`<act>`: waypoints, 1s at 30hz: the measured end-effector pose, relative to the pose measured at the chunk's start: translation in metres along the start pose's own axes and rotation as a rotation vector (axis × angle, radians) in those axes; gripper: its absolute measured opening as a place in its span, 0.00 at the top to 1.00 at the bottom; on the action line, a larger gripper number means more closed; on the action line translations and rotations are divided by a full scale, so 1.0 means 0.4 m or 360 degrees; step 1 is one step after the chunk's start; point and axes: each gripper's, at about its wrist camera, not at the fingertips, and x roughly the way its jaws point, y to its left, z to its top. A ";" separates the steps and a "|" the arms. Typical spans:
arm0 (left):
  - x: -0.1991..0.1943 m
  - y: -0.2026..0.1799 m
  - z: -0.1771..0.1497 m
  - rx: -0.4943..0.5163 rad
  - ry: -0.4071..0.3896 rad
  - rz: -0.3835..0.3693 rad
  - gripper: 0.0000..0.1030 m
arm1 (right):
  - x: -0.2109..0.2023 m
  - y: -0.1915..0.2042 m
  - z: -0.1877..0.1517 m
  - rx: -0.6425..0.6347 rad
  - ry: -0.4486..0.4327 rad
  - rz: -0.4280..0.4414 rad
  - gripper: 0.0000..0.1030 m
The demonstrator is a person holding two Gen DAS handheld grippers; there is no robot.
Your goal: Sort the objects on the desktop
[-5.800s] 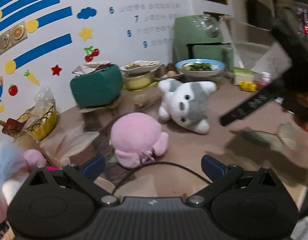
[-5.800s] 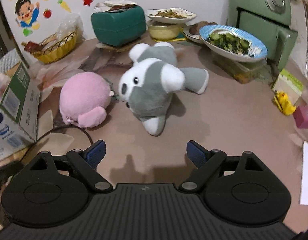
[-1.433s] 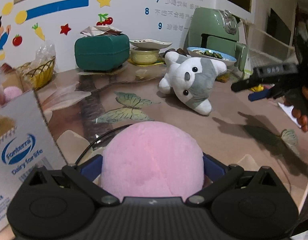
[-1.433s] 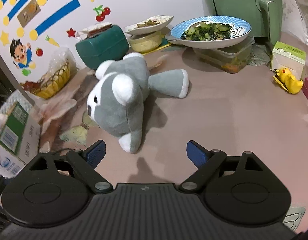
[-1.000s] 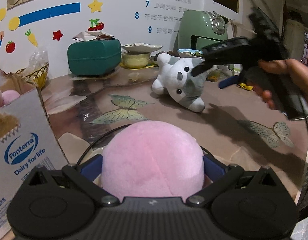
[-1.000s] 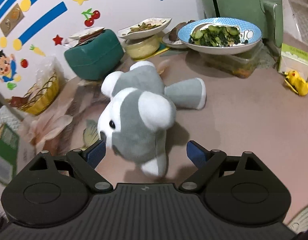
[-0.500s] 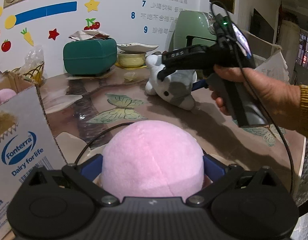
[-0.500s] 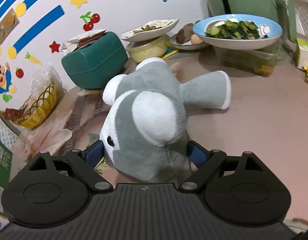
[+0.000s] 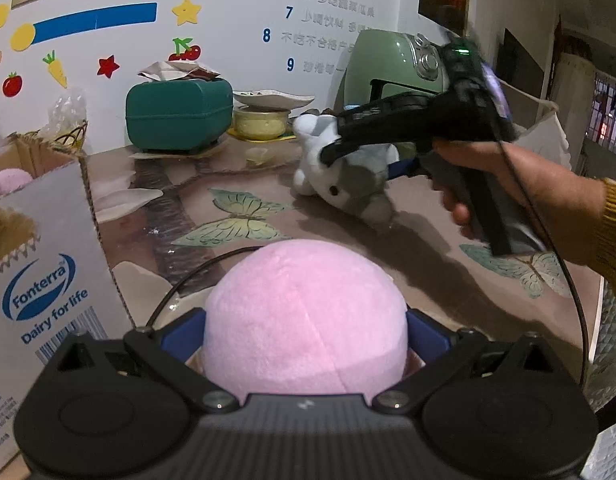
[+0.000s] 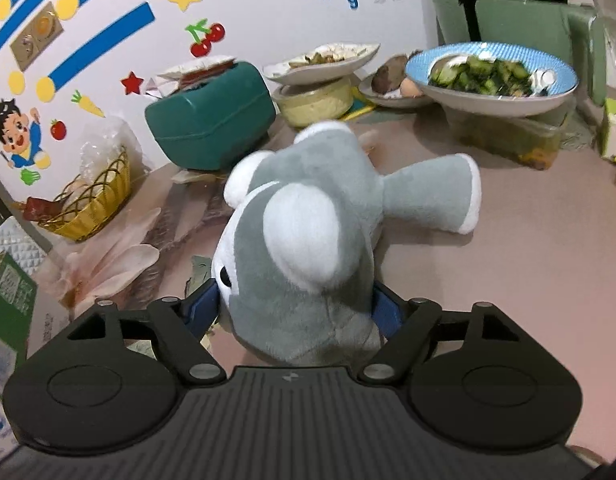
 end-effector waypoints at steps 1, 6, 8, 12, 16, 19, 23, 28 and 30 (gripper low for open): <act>0.000 0.001 0.000 -0.0003 0.0000 -0.0003 0.00 | -0.019 -0.004 -0.005 0.0005 -0.0007 0.0021 0.05; 0.004 -0.002 0.005 0.0013 0.0016 0.0000 0.00 | -0.127 -0.020 -0.039 0.0061 -0.0027 0.0102 0.05; 0.008 -0.007 0.009 0.0033 0.0028 0.0011 0.00 | -0.180 -0.023 -0.059 0.0074 -0.0038 0.0137 0.06; 0.015 -0.027 0.015 0.0107 0.0059 0.0045 0.00 | -0.281 -0.020 -0.107 0.0080 -0.0042 0.0199 0.06; 0.023 -0.046 0.027 0.0170 0.0103 0.0079 0.00 | -0.353 -0.011 -0.148 0.0050 -0.0018 0.0219 0.06; 0.028 -0.055 0.037 0.0210 0.0133 0.0093 0.00 | -0.380 -0.010 -0.176 0.0025 -0.0001 0.0211 0.06; 0.029 -0.067 0.044 0.0249 0.0165 0.0121 0.00 | -0.385 -0.025 -0.211 0.0030 0.0032 0.0214 0.01; 0.021 -0.071 0.046 0.0251 0.0179 0.0159 0.00 | -0.380 -0.032 -0.253 -0.0019 0.0044 0.0128 0.00; 0.014 -0.072 0.051 0.0246 0.0172 0.0187 0.00 | -0.381 -0.035 -0.260 -0.0002 0.0027 0.0131 0.00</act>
